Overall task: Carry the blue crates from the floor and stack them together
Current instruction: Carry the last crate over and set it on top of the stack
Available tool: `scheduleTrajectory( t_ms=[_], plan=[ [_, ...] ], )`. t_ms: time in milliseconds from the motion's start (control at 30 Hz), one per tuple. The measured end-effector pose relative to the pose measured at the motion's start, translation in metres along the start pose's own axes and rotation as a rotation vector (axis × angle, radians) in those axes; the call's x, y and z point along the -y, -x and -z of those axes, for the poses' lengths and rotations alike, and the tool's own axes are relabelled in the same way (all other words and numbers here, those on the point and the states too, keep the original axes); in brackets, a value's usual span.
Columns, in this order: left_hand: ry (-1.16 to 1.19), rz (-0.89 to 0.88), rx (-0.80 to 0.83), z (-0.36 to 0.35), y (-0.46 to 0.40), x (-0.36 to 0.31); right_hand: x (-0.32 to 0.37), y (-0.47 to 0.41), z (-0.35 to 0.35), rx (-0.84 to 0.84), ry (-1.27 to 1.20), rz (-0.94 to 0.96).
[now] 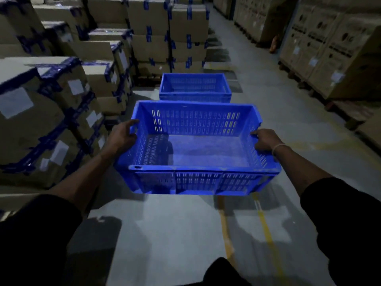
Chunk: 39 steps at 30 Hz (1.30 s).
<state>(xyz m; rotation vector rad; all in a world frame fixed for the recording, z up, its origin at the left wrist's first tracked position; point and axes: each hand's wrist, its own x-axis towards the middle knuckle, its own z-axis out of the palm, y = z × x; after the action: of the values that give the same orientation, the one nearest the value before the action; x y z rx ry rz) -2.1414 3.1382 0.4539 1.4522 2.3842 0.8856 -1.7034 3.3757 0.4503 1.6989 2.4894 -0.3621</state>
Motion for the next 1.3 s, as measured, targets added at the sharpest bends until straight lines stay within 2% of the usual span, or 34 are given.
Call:
scheduleTrajectory(
  t_ms=[267,467,667,967,1300],
  plan=[
    [0.022,0.013,0.0,-0.012,-0.213,-0.018,0.015,-0.199,0.089,-0.038,0.01,0.011],
    [0.001,0.033,-0.05,-0.019,-0.332,-0.06,0.023,-0.318,0.146,-0.056,0.029,0.034],
    [-0.017,0.019,-0.091,-0.026,-0.439,-0.065,0.038,-0.418,0.186,-0.078,0.03,0.023],
    [0.035,0.023,-0.05,-0.056,-0.589,-0.044,0.056,-0.559,0.196,-0.1,-0.014,-0.034],
    [0.012,0.026,-0.012,-0.084,-0.687,-0.018,0.064,-0.655,0.188,-0.055,-0.013,-0.043]
  ],
)
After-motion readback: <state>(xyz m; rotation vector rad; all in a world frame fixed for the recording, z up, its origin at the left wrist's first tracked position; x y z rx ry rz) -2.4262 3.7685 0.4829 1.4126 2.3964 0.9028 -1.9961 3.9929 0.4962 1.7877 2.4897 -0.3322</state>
